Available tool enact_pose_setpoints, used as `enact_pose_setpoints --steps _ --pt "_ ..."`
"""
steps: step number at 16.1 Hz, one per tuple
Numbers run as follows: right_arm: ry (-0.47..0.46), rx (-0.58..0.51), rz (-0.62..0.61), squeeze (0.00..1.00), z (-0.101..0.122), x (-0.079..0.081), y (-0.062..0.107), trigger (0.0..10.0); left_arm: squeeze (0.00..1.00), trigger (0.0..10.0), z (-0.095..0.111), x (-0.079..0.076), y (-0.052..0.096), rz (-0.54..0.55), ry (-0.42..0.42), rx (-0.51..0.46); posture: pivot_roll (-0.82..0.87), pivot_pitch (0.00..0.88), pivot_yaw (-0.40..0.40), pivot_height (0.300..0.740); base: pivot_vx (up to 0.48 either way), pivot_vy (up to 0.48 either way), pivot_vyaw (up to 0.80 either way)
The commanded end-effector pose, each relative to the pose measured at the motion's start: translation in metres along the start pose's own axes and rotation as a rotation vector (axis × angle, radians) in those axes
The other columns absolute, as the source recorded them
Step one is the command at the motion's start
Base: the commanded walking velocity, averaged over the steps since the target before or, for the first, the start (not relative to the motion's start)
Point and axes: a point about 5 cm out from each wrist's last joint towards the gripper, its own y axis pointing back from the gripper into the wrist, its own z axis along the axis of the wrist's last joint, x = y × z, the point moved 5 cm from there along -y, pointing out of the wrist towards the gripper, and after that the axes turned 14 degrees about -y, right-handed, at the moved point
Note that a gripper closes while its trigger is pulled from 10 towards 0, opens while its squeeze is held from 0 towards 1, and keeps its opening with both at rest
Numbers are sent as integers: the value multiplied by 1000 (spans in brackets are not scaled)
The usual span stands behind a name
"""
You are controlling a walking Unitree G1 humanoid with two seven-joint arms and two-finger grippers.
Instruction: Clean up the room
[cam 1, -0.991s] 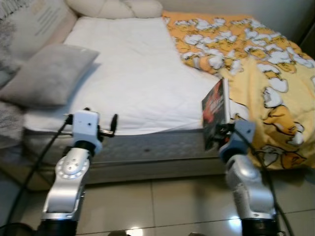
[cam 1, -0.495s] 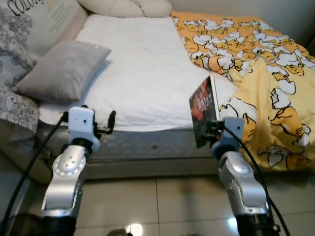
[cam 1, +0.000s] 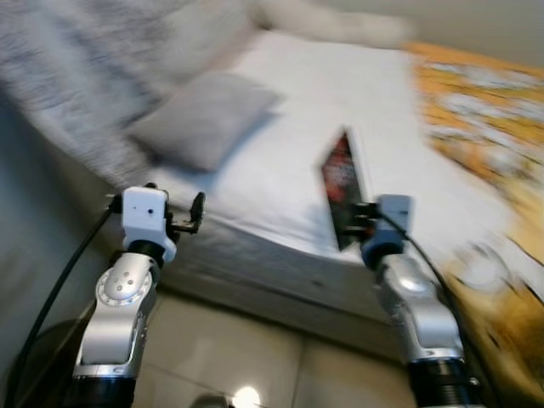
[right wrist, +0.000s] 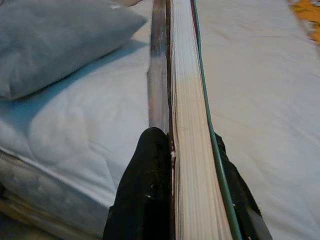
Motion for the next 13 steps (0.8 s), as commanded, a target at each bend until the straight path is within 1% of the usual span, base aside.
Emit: enact_pose_setpoints --steps 1,2,4,9,13 --pt "5 -54 58 0 12 17 -3 10000 0 10000 1 4 0 5 -7 -4 54 0 -81 740 349 0 456" --pt "10 -56 63 0 12 18 -3 10000 0 10000 1 4 0 3 -9 -4 54 0 -81 740 349 0 413" --pt "-14 -58 59 0 12 18 -3 10000 0 10000 1 2 1 -5 -14 -2 59 0 -80 740 349 0 0" --pt "-35 -54 59 0 11 19 -6 10000 0 10000 1 4 1 -3 -17 -2 70 0 -86 740 351 0 0" --pt "-52 -52 56 0 10 19 -6 10000 0 10000 2 3 1 -7 -18 -5 66 0 -80 740 350 0 -784"
